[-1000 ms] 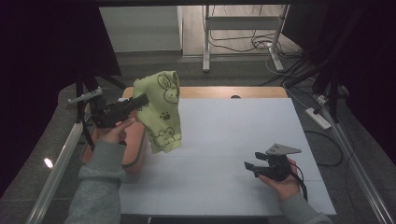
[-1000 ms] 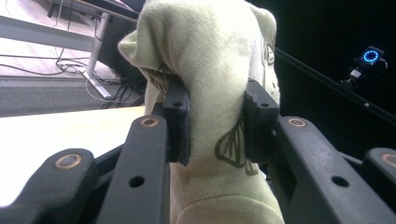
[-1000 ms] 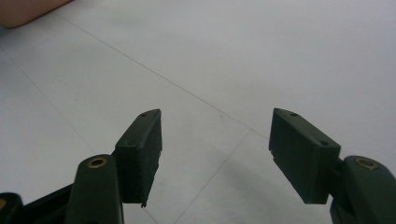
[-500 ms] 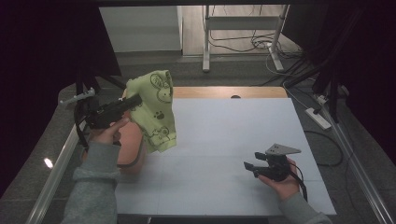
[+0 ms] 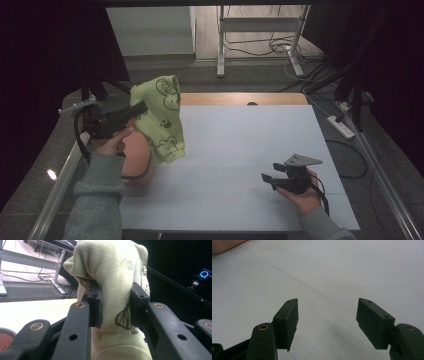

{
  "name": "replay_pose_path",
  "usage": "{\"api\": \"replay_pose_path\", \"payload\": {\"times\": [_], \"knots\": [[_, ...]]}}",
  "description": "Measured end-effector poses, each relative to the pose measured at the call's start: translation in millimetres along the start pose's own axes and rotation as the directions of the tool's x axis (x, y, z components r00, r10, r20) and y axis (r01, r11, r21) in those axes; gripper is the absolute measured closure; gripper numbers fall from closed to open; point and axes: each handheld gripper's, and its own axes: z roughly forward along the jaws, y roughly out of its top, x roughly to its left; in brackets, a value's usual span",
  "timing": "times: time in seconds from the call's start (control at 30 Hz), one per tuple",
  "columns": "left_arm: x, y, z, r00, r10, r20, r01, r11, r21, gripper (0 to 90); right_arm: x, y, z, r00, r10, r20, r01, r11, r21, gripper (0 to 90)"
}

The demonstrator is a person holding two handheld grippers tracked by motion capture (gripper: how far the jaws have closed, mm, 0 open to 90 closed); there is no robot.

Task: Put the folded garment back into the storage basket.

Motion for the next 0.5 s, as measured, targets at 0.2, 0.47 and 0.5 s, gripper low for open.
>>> {"api": "replay_pose_path", "payload": {"times": [0.2,0.47,0.5], "knots": [[0.3,0.3,-4.7,1.0,0.0,-0.008,0.0,1.0,-0.005,67.3,0.3,0.0,0.3,1.0,0.0,0.0,0.0,1.0,0.0,35.2],[-2.4,1.7,-6.8,0.9998,0.009,-0.019,-0.009,0.9999,0.008,67.3,0.5,0.1,-1.4,0.9999,0.009,0.006,-0.009,1.0,-0.005,35.2],[-2.7,1.9,-7.1,0.9997,0.012,-0.019,-0.011,0.9999,0.011,67.3,0.7,0.1,-1.9,0.9999,0.01,0.007,-0.01,1.0,-0.005,35.2]]}}
